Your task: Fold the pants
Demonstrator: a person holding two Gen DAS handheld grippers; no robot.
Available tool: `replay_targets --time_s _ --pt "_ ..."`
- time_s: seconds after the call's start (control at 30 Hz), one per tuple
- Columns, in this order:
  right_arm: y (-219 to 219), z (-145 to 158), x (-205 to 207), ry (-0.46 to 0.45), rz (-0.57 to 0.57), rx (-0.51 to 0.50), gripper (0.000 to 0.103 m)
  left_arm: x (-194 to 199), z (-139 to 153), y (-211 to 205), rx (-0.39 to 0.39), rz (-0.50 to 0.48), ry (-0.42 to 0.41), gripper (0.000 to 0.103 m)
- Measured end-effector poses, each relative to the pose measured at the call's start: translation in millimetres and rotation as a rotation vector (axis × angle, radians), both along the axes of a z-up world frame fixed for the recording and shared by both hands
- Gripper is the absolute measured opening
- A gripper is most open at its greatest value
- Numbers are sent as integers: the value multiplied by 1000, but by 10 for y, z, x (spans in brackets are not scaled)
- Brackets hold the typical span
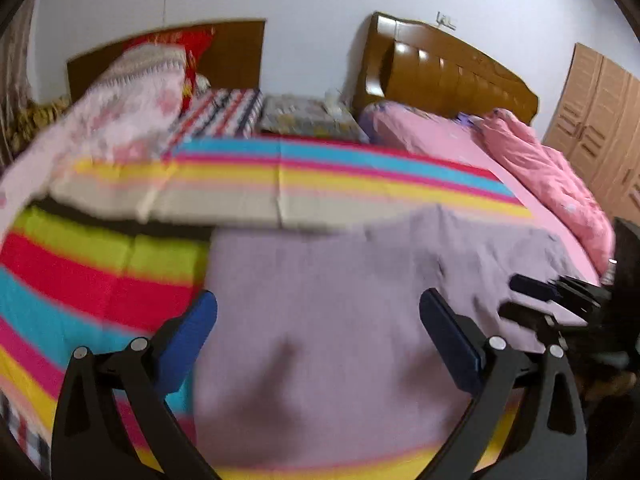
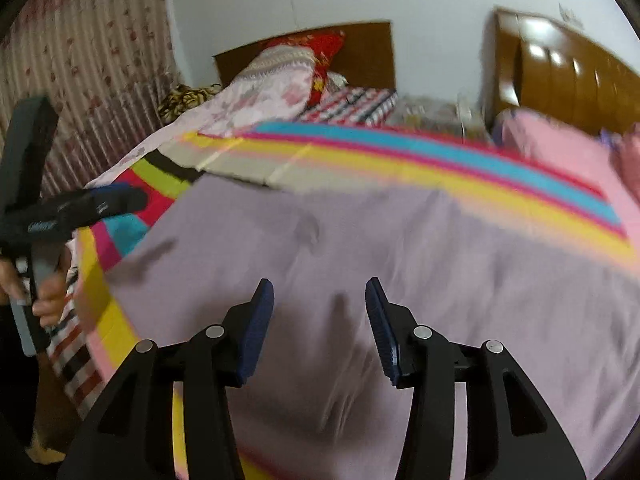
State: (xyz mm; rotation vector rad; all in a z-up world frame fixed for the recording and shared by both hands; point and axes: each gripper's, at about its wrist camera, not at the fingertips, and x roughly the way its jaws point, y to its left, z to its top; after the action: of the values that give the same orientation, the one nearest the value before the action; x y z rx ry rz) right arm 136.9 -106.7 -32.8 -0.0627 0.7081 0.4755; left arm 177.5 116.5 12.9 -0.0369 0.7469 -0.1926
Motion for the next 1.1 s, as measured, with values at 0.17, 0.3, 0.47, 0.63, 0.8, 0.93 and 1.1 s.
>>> replay_targets --time_s 0.17,0.3,0.47,0.63,0.8,0.93,1.1 --pt "219 -279 518 99 60 -67 47 858 -486 -37 63 82 189 101" --pt "105 -399 524 99 71 -16 49 842 -773 17 76 87 161 102" --pt "104 -438 471 68 65 -8 53 819 -779 36 67 106 152 102" --pt "30 -413 468 92 64 37 55 771 -769 -30 96 111 154 102" --pt "-507 -202 76 99 -204 41 78 763 -775 -4 89 114 153 102" --pt "-1415 81 -664 -67 -338 244 81 776 -779 -6 98 115 154 102" --pt "-2608 -74 -1330 -51 -641 437 82 783 -783 -13 101 117 155 102"
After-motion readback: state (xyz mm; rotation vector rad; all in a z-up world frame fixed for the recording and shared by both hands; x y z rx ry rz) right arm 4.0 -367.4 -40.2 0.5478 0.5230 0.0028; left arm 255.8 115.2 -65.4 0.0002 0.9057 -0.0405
